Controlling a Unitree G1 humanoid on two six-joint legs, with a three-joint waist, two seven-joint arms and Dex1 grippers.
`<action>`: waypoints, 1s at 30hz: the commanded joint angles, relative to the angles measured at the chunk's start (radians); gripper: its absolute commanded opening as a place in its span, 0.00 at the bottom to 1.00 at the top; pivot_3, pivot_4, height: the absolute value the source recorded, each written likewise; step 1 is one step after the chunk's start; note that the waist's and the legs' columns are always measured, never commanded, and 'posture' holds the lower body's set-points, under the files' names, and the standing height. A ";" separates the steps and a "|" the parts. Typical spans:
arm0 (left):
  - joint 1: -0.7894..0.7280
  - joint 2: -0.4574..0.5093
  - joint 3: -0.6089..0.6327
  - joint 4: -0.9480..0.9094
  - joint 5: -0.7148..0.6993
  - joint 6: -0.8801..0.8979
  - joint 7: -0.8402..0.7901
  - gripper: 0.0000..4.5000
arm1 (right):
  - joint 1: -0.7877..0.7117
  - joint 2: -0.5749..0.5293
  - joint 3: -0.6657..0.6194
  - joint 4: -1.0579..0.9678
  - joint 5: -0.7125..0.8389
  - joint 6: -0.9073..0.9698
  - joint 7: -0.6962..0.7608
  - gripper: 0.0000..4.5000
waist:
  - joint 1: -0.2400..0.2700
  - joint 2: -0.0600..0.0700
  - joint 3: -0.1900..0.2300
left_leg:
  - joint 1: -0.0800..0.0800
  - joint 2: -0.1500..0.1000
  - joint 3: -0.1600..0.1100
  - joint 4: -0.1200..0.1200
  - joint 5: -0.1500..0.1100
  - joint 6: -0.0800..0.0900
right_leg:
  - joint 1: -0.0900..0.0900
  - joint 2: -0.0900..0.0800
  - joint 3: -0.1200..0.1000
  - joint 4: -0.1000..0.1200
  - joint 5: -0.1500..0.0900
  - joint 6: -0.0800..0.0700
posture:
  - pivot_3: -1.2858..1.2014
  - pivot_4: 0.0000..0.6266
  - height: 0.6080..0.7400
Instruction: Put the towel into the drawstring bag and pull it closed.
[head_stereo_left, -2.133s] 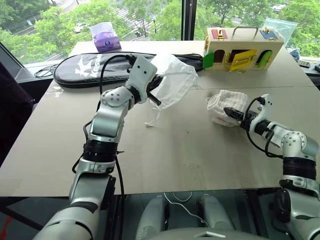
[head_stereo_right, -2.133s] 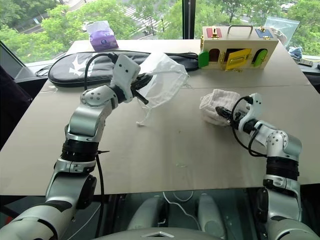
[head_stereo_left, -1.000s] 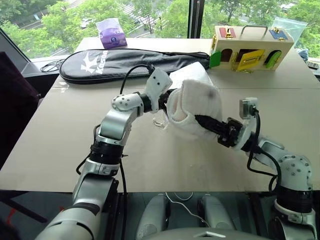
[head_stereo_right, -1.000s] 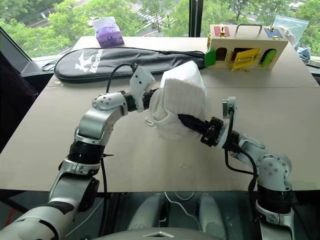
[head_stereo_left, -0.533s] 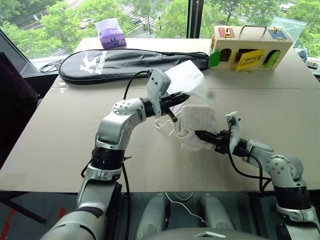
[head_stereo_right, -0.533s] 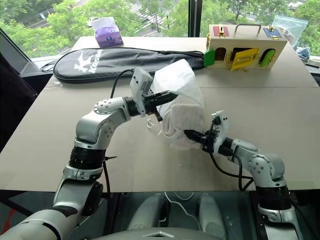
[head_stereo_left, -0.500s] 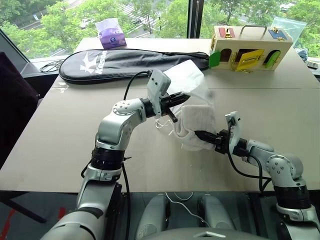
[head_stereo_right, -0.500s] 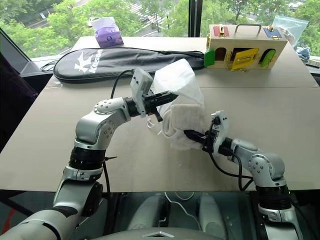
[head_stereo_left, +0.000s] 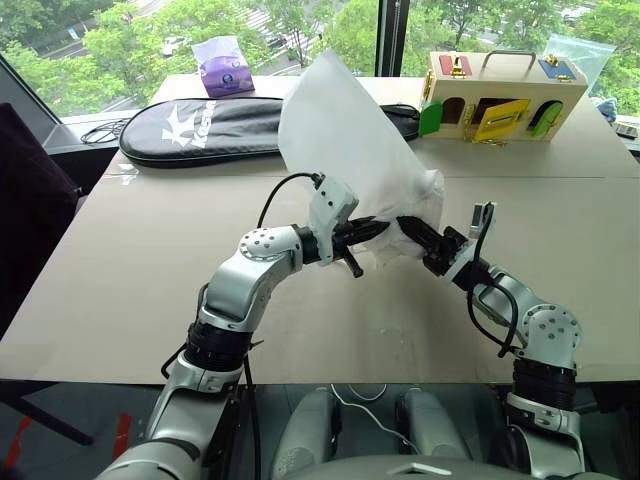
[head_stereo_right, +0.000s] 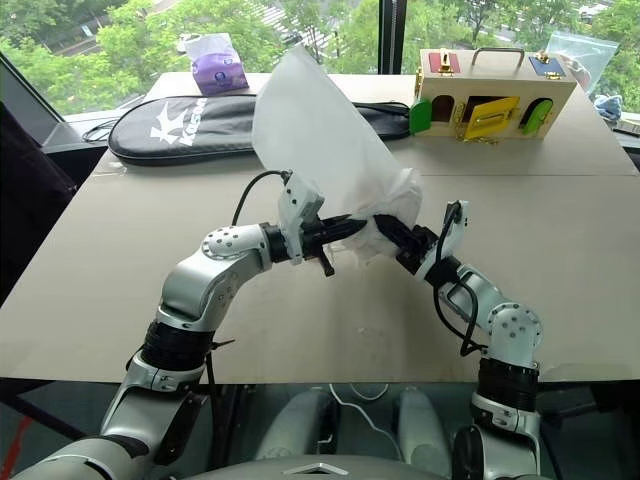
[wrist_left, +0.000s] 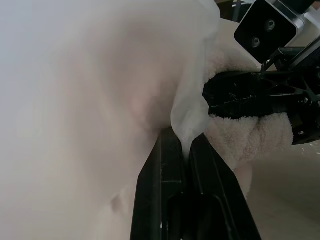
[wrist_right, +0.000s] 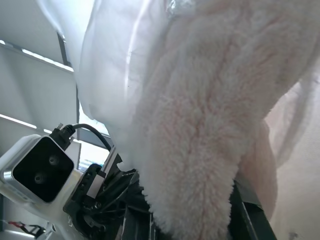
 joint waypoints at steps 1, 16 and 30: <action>-0.013 -0.039 0.003 -0.042 -0.034 0.024 0.023 0.00 | -0.021 0.039 0.016 -0.042 0.046 -0.055 0.021 0.01 | 0.000 0.000 0.000 | 0.000 0.000 0.000 0.000 0.000 0.000 | 0.000 0.000 0.000 0.000 0.000 0.000 | 0.52 0.24 1.00; -0.142 -0.130 0.194 -0.005 -0.295 0.258 0.090 0.00 | 0.055 -0.207 0.353 -0.178 -0.358 -0.245 0.292 0.01 | -0.005 0.000 0.000 | 0.000 0.000 0.000 0.000 0.000 0.000 | 0.000 0.001 0.000 0.000 0.000 0.000 | 0.52 0.24 1.00; -0.108 -0.076 0.149 0.054 -0.280 0.249 0.051 0.00 | 0.021 -0.153 0.360 -0.132 -0.428 -0.329 0.331 0.01 | 0.001 0.000 0.002 | 0.000 0.000 0.000 -0.001 0.001 -0.002 | 0.000 0.000 0.000 -0.001 0.000 0.000 | 0.52 0.24 1.00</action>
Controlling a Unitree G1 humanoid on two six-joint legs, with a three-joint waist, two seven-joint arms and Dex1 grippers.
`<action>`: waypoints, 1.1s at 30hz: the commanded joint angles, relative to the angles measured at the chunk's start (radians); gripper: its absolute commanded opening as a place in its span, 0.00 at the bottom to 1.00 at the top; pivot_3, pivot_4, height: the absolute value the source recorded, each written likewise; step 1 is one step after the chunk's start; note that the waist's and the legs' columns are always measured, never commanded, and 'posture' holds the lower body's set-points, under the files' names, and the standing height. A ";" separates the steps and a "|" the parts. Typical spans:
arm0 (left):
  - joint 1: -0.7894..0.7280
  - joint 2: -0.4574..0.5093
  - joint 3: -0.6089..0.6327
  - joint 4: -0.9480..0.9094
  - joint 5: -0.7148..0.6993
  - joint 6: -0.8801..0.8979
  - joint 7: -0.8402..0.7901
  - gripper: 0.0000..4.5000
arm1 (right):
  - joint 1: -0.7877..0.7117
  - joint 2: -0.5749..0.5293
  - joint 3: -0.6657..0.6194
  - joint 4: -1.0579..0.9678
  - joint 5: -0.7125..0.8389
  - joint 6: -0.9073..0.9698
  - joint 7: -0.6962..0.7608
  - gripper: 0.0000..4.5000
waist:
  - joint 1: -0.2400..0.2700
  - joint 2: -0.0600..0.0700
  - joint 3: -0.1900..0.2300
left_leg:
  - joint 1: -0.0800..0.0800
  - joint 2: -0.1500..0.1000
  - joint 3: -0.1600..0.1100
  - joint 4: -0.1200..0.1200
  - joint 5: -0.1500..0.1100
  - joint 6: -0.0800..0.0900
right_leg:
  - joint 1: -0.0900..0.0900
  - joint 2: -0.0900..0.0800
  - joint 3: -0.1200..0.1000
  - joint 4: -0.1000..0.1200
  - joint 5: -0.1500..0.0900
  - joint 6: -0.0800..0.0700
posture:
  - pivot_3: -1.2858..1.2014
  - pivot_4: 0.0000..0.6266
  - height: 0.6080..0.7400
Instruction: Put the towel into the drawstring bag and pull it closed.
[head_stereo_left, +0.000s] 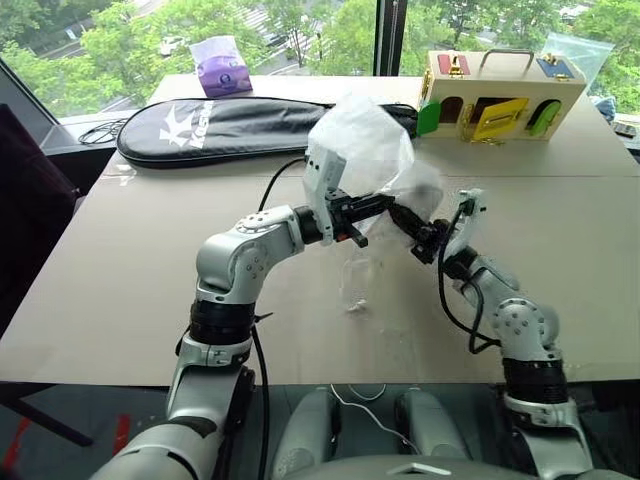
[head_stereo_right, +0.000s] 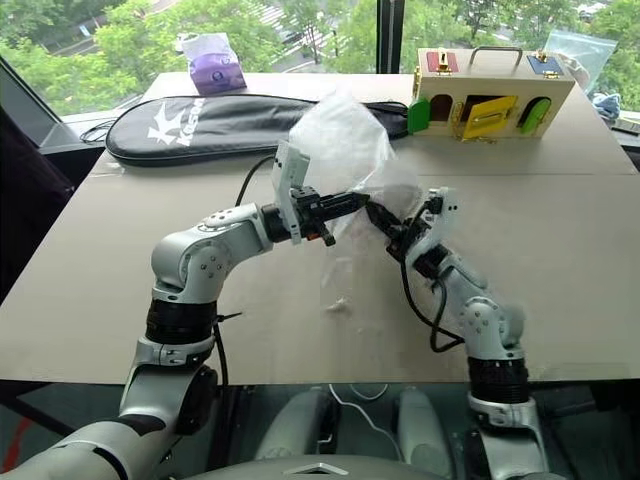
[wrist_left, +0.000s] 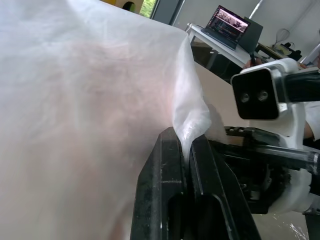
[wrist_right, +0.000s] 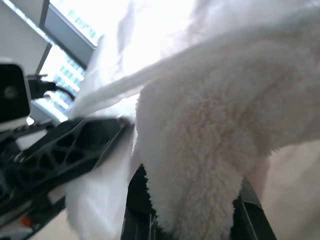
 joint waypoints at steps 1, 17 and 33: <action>0.003 -0.004 -0.005 -0.020 -0.017 -0.014 -0.012 0.00 | -0.016 0.037 0.007 -0.029 -0.045 -0.055 -0.029 0.01 | -0.001 -0.001 0.000 | 0.000 0.000 0.000 0.000 0.000 0.000 | 0.000 0.000 0.000 0.000 0.000 0.000 | 0.52 0.24 1.00; -0.006 -0.037 -0.015 -0.015 -0.041 0.000 -0.003 0.00 | -0.078 0.035 0.019 0.038 0.023 0.118 -0.001 0.01 | -0.001 0.000 0.003 | 0.000 0.000 -0.001 0.000 0.001 -0.001 | 0.000 0.000 -0.001 0.001 0.000 -0.001 | 0.52 0.24 1.00; -0.039 -0.034 -0.011 0.067 0.027 -0.104 0.019 0.00 | -0.043 -0.176 -0.034 -0.159 0.044 0.257 -0.033 0.94 | -0.001 0.000 0.003 | 0.000 -0.001 -0.001 -0.001 0.001 -0.001 | 0.000 0.000 -0.001 0.000 0.000 0.000 | 0.52 0.24 1.00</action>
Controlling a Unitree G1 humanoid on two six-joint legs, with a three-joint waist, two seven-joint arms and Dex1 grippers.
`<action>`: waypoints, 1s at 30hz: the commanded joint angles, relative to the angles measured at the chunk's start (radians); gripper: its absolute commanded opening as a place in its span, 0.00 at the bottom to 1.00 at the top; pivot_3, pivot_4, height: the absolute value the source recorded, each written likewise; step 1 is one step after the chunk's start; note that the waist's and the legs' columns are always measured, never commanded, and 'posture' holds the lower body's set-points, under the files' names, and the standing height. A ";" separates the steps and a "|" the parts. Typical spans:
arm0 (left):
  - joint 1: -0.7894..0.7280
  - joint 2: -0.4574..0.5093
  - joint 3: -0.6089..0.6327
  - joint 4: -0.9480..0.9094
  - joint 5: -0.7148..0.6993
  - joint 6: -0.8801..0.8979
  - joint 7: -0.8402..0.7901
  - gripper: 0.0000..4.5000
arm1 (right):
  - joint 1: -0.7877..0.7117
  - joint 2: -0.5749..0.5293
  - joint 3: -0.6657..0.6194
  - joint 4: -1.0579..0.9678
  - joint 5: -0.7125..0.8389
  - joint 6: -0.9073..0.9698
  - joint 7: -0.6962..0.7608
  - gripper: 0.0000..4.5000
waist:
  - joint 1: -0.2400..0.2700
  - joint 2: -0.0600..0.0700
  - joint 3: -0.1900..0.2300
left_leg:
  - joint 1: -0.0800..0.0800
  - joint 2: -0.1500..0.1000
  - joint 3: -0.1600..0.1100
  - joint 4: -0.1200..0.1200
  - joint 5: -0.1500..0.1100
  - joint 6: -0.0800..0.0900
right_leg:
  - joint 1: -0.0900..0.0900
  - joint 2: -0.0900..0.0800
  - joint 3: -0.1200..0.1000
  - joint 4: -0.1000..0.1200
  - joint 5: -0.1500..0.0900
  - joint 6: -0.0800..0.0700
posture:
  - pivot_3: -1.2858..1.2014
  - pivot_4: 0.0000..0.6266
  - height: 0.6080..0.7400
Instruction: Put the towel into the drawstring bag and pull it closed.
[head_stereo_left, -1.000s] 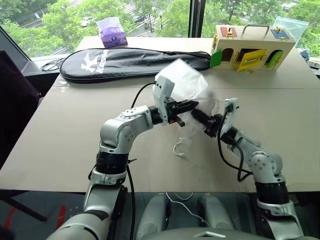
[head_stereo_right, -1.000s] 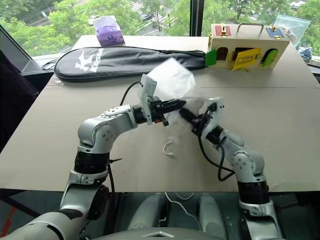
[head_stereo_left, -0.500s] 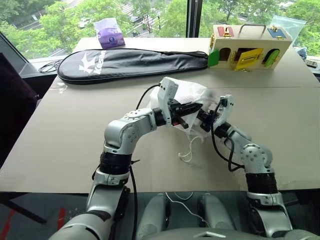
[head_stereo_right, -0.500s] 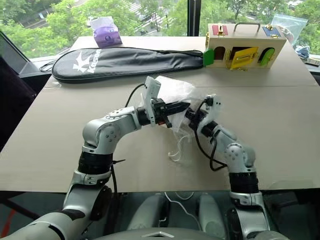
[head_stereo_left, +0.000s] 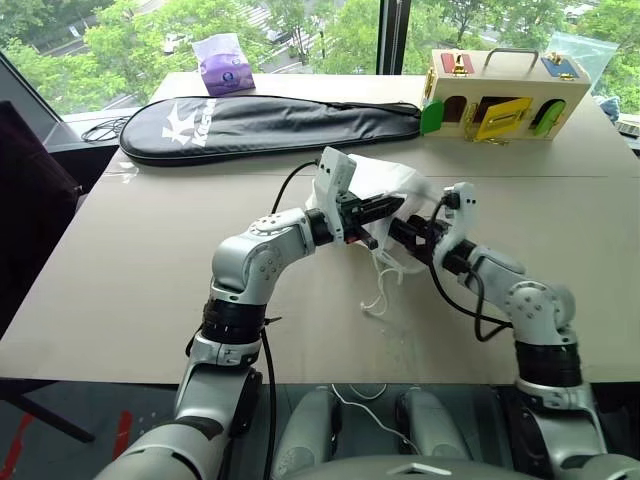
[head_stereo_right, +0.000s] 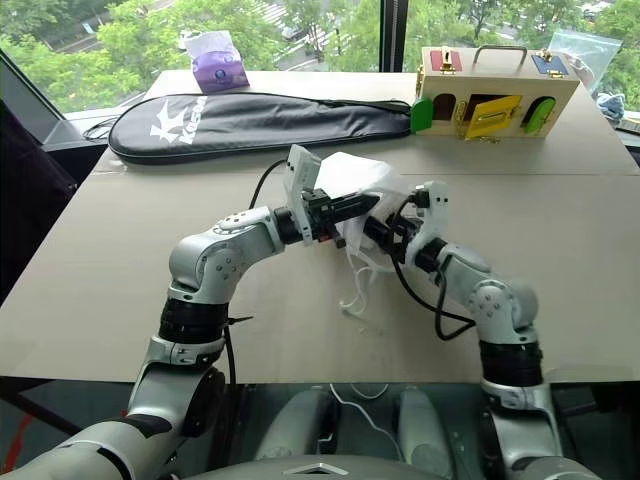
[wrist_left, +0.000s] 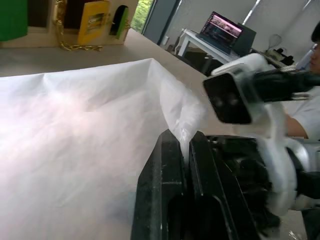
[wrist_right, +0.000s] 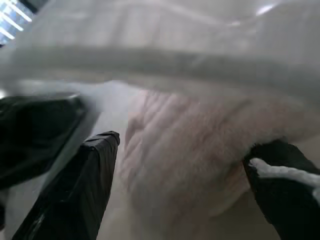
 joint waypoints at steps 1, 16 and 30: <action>-0.022 -0.004 0.012 0.008 0.008 -0.031 0.006 0.00 | 0.041 -0.094 -0.029 -0.136 0.054 0.004 0.136 0.94 | 0.000 0.000 0.000 | 0.000 0.000 0.000 0.000 0.000 0.000 | 0.000 0.000 0.000 0.000 0.000 0.000 | 0.52 0.24 1.00; -0.045 -0.015 0.015 0.055 0.026 -0.068 0.012 0.00 | 0.146 -0.243 -0.119 -0.180 -0.199 -0.265 0.167 0.94 | 0.000 -0.001 0.001 | 0.001 0.001 0.000 0.001 0.000 0.000 | 0.001 0.001 0.000 0.000 0.000 0.000 | 0.52 0.24 1.00; -0.061 -0.026 0.000 0.084 0.049 -0.101 0.002 0.00 | 0.140 -0.255 0.056 -0.216 -0.388 -0.368 0.242 0.94 | 0.002 -0.001 0.001 | 0.001 0.000 -0.001 0.001 0.000 0.000 | 0.001 0.000 0.000 0.000 0.000 0.000 | 0.52 0.24 1.00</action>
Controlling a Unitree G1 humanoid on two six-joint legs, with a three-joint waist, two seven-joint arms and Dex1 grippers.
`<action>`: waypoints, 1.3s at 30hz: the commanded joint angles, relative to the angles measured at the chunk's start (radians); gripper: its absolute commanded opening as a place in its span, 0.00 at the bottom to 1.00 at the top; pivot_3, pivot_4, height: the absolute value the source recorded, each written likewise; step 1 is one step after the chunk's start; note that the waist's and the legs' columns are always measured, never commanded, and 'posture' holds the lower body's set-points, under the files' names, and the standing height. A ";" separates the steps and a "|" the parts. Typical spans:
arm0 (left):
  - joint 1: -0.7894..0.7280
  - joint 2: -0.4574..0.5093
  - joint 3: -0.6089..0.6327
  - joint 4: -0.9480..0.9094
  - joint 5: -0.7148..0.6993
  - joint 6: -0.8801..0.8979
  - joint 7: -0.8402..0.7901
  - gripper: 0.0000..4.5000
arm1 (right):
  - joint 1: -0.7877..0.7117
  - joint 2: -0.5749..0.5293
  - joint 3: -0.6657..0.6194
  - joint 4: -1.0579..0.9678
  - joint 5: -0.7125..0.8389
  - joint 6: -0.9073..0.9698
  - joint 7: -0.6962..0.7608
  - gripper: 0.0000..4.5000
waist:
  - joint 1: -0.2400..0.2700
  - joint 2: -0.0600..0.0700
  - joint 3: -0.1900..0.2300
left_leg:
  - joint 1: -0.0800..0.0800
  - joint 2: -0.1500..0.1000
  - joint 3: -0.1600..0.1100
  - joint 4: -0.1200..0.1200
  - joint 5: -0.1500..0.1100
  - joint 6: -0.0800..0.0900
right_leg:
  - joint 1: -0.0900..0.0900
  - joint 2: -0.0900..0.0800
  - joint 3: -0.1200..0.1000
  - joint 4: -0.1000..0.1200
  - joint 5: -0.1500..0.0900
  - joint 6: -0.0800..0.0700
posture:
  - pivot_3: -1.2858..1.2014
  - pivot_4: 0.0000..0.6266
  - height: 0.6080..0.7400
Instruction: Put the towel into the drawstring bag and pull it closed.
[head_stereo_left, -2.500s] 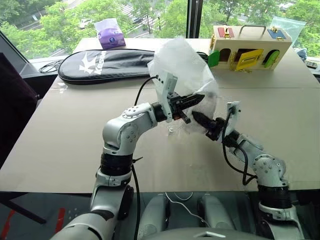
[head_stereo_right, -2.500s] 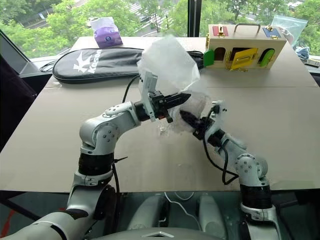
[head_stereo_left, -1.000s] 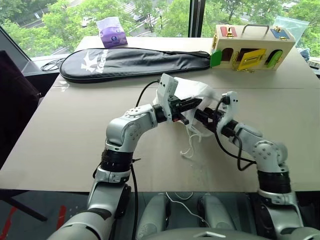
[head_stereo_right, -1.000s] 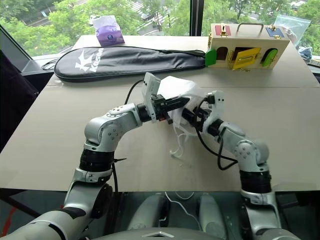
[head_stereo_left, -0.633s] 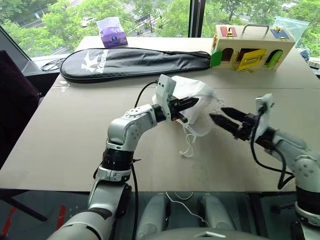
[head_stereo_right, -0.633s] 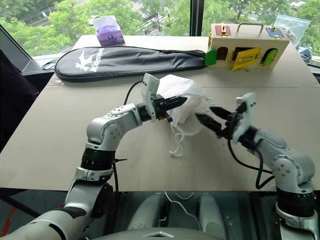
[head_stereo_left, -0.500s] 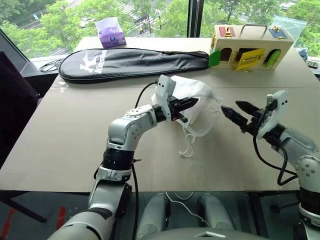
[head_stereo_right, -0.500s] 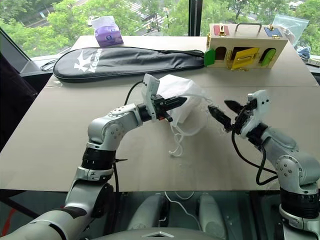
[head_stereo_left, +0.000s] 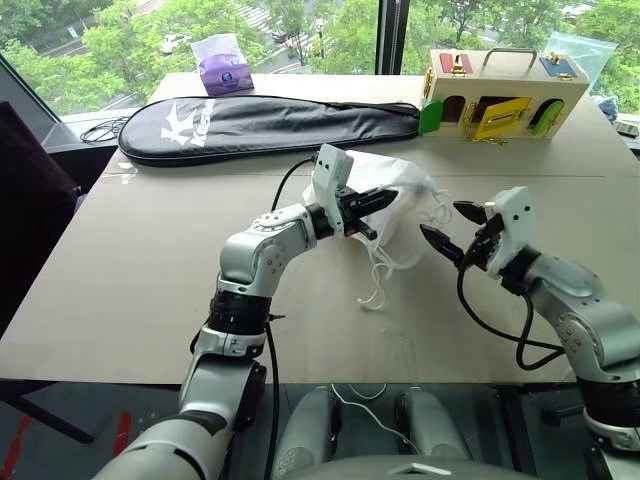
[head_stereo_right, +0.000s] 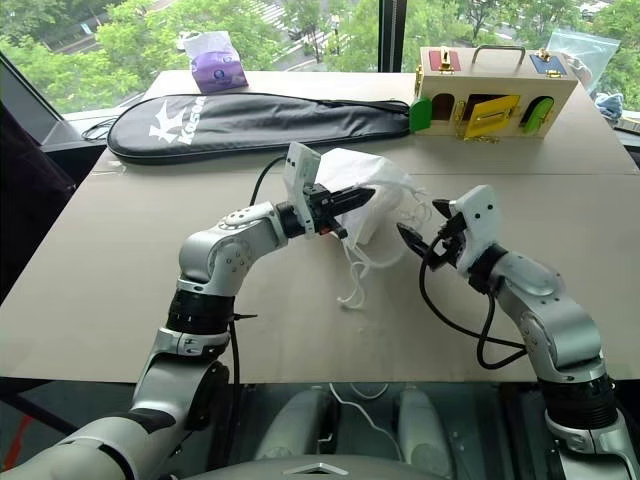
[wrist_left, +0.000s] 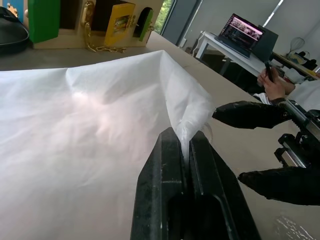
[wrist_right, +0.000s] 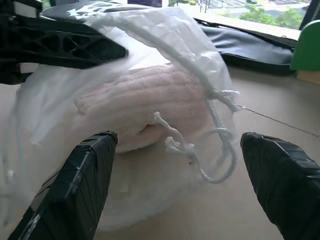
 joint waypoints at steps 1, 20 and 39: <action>-0.023 -0.010 -0.005 -0.015 0.005 -0.024 -0.008 0.00 | -0.008 0.003 0.010 -0.040 -0.011 -0.028 0.025 0.94 | 0.000 0.000 0.000 | 0.000 0.000 0.000 0.000 0.000 0.000 | 0.000 0.000 0.000 0.000 0.000 0.000 | 0.52 0.24 1.00; 0.022 -0.018 -0.022 -0.066 0.003 0.005 -0.013 0.00 | -0.138 0.121 0.085 0.230 -0.187 -0.030 -0.054 0.94 | -0.001 0.000 0.000 | 0.000 0.000 0.000 0.000 0.000 0.000 | 0.000 0.000 0.000 0.000 0.000 0.000 | 0.52 0.24 1.00; 0.014 -0.010 -0.025 -0.042 0.017 -0.013 -0.019 0.00 | -0.078 0.197 -0.046 0.111 -0.036 -0.009 0.020 0.01 | 0.000 0.000 0.000 | 0.000 0.000 0.000 0.000 0.000 0.000 | 0.000 0.000 0.000 0.000 0.000 0.000 | 0.52 0.24 1.00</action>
